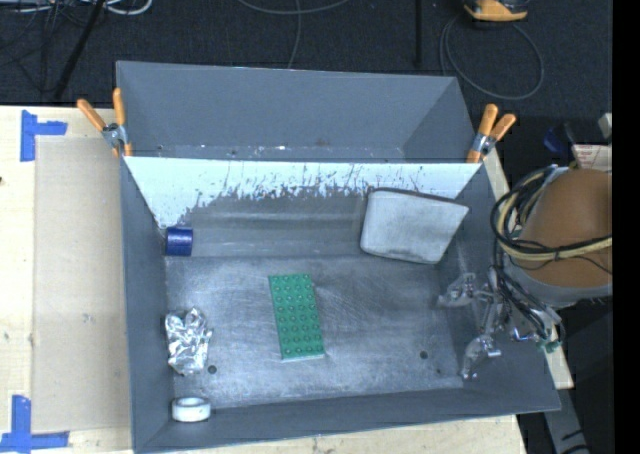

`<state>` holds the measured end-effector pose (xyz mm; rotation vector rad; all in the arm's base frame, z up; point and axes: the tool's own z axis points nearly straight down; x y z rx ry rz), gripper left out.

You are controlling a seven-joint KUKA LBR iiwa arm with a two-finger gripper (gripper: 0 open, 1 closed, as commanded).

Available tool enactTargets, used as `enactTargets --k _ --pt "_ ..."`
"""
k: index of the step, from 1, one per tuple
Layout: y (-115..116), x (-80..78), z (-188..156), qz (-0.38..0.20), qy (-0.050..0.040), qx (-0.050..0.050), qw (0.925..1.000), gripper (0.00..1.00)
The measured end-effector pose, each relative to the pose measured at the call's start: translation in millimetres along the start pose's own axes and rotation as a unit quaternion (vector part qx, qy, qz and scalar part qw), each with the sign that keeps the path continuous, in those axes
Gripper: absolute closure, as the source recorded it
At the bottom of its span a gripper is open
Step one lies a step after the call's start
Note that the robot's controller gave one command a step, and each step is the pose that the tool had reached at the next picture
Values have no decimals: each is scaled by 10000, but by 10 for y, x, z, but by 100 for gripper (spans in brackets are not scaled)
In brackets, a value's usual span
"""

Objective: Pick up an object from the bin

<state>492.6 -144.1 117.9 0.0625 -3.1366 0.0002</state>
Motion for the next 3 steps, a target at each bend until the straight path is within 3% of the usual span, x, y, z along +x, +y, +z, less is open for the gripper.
enactTargets --k 1,2,3 --pt "258 -481 424 -414 -41 4 9991 0" --pt "648 121 435 -618 -138 33 9980 0" --pt "526 -830 442 -586 -32 0 9983 0"
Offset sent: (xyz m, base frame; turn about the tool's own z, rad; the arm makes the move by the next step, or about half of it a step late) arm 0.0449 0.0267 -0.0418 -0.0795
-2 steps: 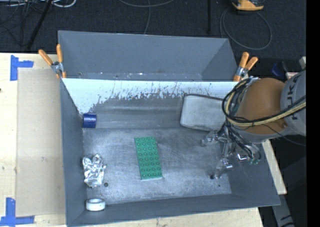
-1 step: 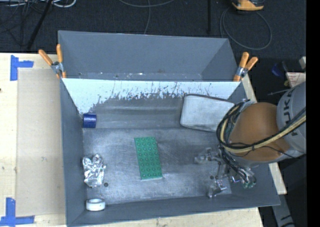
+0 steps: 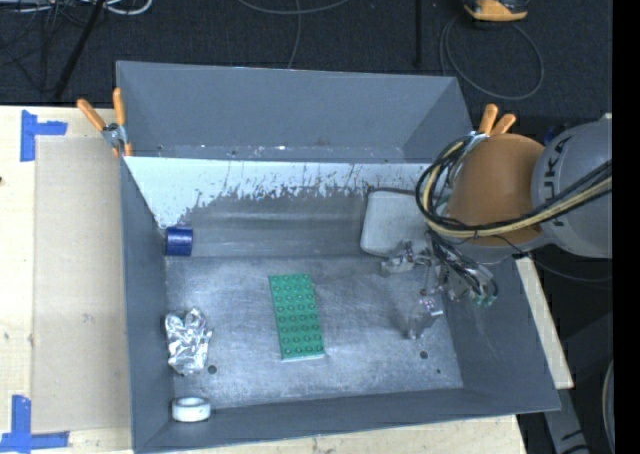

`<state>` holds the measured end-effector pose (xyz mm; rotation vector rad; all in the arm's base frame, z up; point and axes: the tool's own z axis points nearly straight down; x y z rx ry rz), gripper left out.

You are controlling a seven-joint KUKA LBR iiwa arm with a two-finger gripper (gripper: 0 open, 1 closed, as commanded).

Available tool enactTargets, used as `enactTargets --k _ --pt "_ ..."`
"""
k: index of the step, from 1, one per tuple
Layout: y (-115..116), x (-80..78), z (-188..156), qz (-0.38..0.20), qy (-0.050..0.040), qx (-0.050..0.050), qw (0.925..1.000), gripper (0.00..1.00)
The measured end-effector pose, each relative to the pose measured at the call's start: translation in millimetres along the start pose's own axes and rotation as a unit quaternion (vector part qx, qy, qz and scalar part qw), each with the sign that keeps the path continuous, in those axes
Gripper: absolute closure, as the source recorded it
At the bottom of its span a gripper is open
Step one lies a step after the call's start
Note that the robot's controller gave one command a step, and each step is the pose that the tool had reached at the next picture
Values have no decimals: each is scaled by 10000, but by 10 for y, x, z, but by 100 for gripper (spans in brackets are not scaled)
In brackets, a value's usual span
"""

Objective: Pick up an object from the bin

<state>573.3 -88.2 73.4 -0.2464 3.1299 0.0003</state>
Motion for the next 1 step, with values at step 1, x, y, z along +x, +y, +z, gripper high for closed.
enactTargets --k 1 --pt "236 -351 -121 -719 0 -7 9974 0"
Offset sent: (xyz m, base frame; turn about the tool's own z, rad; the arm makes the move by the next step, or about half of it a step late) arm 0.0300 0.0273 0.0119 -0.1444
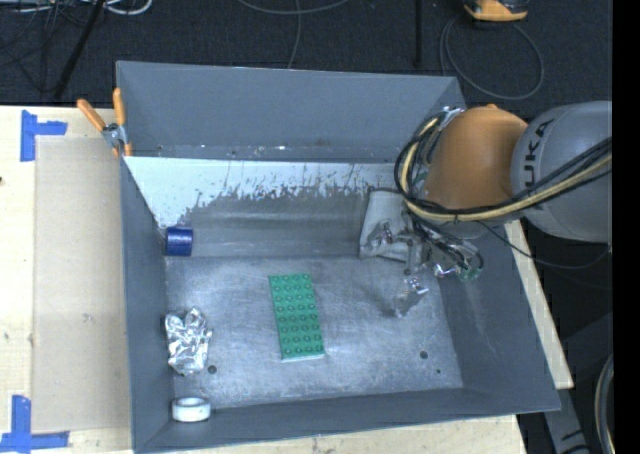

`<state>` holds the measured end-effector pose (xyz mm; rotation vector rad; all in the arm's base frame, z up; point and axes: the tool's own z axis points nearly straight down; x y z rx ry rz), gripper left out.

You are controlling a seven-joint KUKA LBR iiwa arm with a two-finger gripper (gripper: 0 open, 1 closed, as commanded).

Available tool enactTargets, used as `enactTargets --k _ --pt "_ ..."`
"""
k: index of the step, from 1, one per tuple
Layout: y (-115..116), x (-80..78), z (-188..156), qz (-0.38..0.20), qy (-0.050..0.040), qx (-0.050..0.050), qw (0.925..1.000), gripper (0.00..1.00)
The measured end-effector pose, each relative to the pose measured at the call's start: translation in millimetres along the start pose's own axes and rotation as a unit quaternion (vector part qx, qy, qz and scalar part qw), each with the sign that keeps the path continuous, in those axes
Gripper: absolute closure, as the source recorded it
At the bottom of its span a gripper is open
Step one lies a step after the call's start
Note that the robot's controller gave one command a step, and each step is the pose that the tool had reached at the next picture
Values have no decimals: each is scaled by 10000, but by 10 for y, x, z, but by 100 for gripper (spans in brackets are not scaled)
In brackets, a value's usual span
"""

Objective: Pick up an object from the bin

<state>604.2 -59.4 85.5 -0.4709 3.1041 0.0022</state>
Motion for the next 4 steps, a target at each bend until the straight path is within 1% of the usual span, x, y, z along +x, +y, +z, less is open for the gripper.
enactTargets --k 1,2,3,4 --pt "184 21 -1336 -731 -31 18 9973 0" --pt "668 933 -464 -2423 40 -23 9702 0" --pt "1334 216 -86 -2859 -8 -19 9583 0" --pt "1645 -39 101 -4462 -15 43 8949 0"
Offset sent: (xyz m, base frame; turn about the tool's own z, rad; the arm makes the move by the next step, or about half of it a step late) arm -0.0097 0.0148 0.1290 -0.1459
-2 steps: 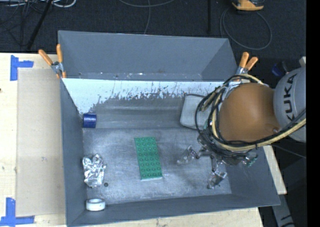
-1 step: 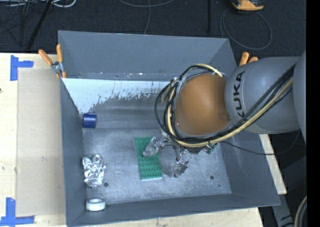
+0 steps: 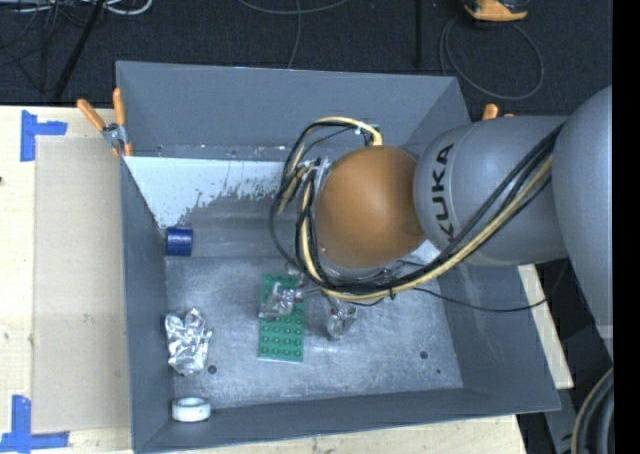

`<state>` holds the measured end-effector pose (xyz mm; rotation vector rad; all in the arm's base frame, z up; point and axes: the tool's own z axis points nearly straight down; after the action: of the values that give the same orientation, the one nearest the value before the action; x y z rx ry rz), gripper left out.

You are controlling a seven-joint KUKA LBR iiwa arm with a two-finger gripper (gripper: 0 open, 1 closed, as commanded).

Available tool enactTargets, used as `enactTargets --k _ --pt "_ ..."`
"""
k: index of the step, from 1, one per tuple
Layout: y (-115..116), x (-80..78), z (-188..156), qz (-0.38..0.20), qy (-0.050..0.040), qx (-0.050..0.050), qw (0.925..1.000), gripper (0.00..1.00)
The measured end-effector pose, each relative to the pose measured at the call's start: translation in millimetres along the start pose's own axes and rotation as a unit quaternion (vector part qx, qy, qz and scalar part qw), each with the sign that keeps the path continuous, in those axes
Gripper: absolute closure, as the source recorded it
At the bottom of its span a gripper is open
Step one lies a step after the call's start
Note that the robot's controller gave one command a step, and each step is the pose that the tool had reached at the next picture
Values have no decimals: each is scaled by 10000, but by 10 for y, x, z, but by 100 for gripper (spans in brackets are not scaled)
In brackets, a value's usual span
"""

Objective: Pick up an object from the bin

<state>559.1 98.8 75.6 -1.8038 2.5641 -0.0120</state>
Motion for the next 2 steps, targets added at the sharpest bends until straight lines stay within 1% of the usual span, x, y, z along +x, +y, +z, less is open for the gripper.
enactTargets --k 1,2 --pt "1 -76 -39 5 -99 34 9999 100" --pt "-124 -397 -1135 -148 -29 -16 9999 100"
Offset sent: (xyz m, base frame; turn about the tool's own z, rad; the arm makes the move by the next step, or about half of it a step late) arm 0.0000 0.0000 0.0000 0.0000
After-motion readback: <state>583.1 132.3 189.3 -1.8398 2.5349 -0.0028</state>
